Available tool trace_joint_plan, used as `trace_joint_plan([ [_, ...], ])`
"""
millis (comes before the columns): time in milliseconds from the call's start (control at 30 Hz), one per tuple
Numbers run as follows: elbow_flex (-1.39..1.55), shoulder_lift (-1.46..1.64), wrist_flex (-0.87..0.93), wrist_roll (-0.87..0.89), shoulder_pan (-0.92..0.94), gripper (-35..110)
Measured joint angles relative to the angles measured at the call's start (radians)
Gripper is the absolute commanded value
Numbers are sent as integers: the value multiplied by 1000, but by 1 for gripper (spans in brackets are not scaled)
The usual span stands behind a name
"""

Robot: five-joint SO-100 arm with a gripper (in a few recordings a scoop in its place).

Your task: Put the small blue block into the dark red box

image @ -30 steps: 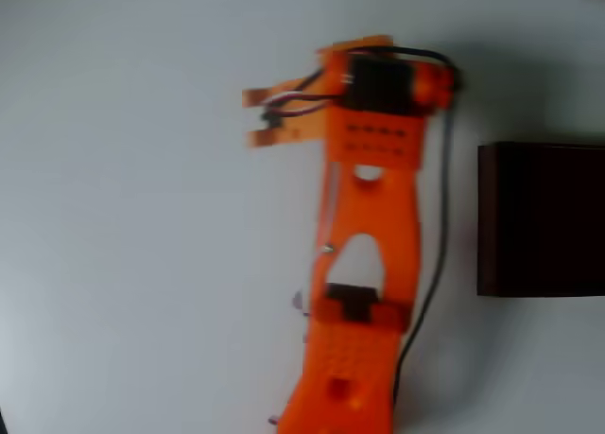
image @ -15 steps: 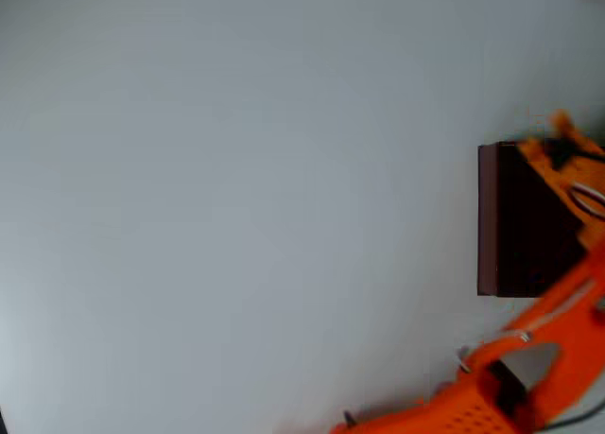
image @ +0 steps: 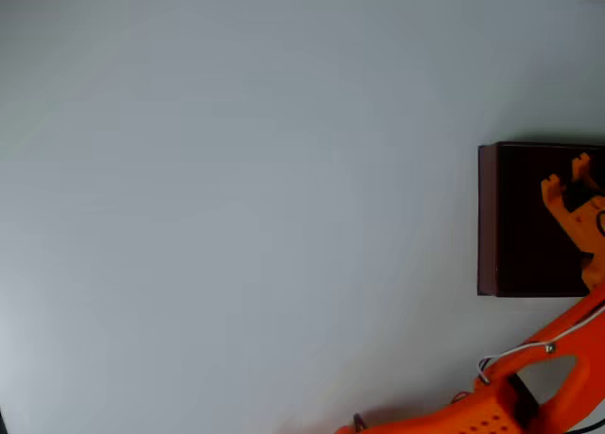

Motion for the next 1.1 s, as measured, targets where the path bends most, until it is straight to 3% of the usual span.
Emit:
trace_joint_plan([
  [67,64,37,0,17,-14,24],
  [333,353,278,-6,35,-31,23],
  [533,664,611,-60,32,-147,21],
  [833,1437,1488,-296,67,-522,18],
  [1033,1763,1917,-402,44,-900,0],
  [1100,1876,2037,-423,44,-991,0],
])
